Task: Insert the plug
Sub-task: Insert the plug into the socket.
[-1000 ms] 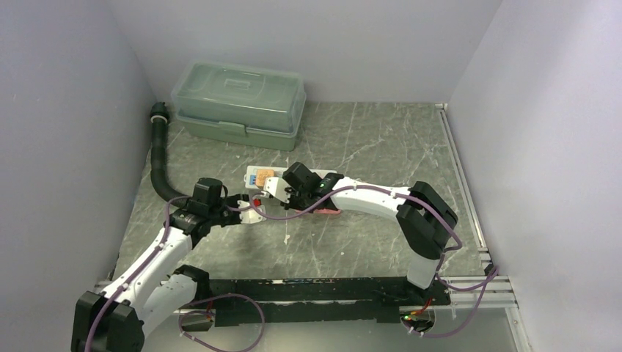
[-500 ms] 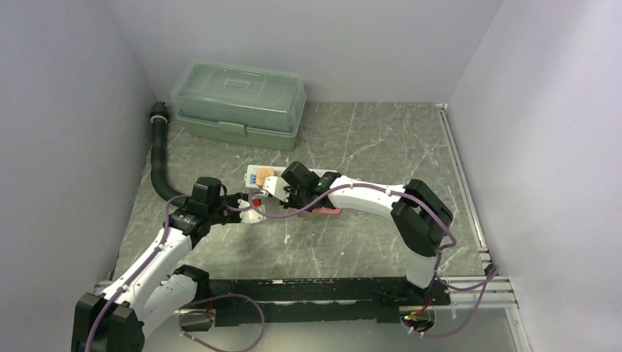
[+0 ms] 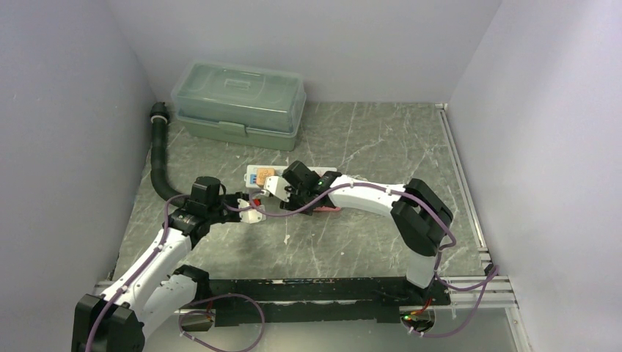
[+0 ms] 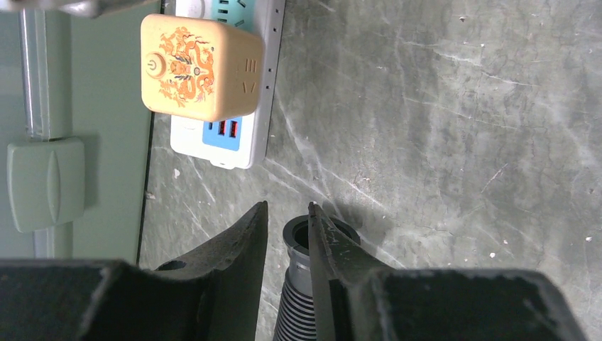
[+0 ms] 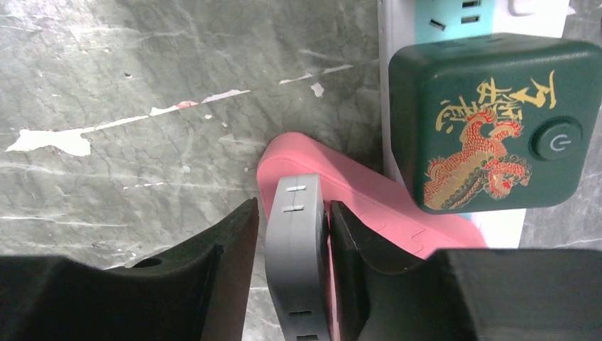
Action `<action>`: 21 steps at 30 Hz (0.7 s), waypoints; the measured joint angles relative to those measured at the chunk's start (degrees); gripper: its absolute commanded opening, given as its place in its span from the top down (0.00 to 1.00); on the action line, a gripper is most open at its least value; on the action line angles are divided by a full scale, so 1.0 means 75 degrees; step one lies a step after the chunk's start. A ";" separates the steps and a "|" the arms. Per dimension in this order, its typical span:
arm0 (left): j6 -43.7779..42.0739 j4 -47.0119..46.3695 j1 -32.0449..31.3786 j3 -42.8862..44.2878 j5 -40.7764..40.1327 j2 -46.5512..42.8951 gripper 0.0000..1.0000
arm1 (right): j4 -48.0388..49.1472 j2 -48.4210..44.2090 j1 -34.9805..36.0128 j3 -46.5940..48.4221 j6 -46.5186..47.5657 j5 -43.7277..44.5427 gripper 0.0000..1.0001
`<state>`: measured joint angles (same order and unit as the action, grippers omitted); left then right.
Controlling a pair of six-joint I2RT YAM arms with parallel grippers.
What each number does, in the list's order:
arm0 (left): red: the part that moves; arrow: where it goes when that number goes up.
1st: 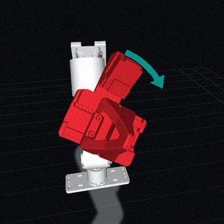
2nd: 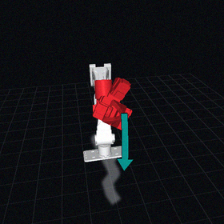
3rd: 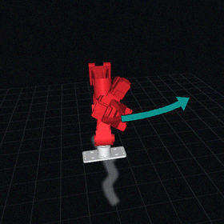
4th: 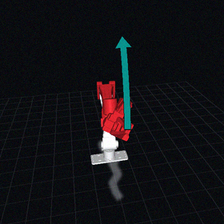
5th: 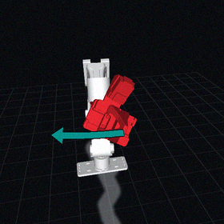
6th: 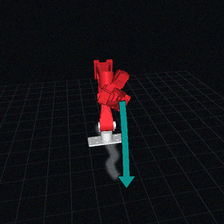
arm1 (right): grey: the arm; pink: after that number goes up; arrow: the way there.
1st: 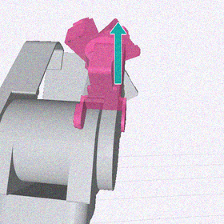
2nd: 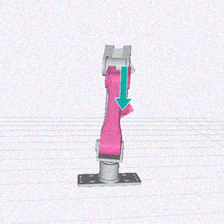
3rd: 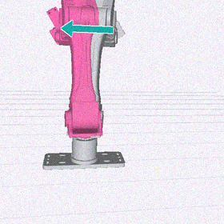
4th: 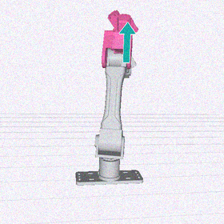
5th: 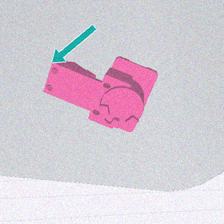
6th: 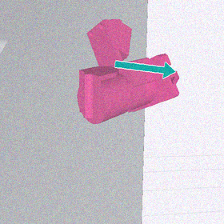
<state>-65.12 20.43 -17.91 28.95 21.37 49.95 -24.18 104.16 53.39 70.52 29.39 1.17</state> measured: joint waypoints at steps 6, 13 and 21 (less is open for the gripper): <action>-0.0026 0.0050 0.0000 0.0003 0.0012 -0.0050 0.68 | -0.0175 -0.0009 -0.0093 0.0035 -0.0003 0.0058 0.53; -0.0035 0.0210 0.0000 0.0099 0.0041 -0.0125 0.69 | -0.0679 -0.0070 -0.0143 0.0157 -0.0041 0.0230 0.51; -0.0035 0.0274 0.0000 0.0163 0.0111 -0.0184 0.70 | -0.0868 -0.0781 -0.0143 0.0160 -0.0052 0.0361 0.72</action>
<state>-65.39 22.48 -17.91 30.17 22.20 48.58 -30.70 98.30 52.31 71.72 28.99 3.88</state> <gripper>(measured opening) 0.305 0.359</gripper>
